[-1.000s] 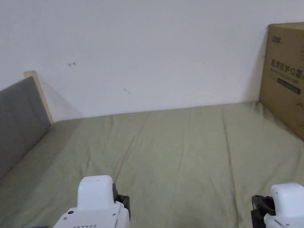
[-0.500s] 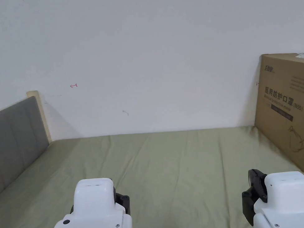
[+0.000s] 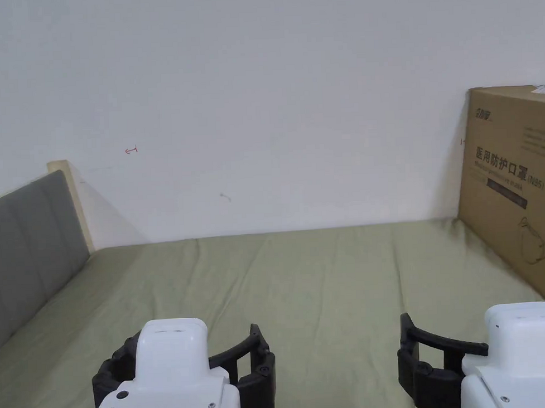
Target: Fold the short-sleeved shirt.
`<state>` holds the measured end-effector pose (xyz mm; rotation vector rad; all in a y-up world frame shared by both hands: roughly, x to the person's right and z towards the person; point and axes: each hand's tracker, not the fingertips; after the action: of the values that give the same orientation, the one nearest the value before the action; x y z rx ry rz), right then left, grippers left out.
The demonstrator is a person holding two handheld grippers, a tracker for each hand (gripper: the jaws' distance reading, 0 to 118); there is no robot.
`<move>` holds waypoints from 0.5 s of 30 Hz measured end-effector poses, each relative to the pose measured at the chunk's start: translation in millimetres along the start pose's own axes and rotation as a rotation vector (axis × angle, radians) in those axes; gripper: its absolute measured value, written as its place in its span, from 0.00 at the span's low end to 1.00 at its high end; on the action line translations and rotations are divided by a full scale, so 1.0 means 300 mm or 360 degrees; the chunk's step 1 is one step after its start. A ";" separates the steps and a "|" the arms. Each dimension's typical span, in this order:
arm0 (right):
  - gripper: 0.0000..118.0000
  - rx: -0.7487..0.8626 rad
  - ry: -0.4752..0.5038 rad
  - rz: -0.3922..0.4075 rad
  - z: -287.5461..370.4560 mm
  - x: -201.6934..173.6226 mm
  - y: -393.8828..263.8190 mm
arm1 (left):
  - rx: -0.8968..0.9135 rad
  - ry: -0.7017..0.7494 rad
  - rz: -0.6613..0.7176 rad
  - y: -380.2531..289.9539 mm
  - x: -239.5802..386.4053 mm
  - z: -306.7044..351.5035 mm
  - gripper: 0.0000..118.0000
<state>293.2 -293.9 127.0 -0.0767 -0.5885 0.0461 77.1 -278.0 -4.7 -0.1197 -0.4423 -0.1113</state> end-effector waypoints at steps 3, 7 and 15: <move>1.00 -0.0016 0.0009 -0.0005 -0.004 0.008 -0.009 | 0.0006 -0.0051 -0.0010 0.010 0.007 0.005 0.89; 1.00 -0.0042 -0.0007 -0.0022 -0.017 0.013 -0.020 | -0.0041 -0.0064 -0.0102 0.012 0.024 -0.006 0.89; 1.00 -0.0028 -0.0035 0.0001 -0.018 0.010 -0.013 | -0.0097 -0.0096 -0.0050 0.015 0.024 -0.036 0.89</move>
<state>298.9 -297.9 124.5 -0.0935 -0.6109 0.0422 88.7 -275.7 -11.8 -0.1768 -0.5014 -0.1523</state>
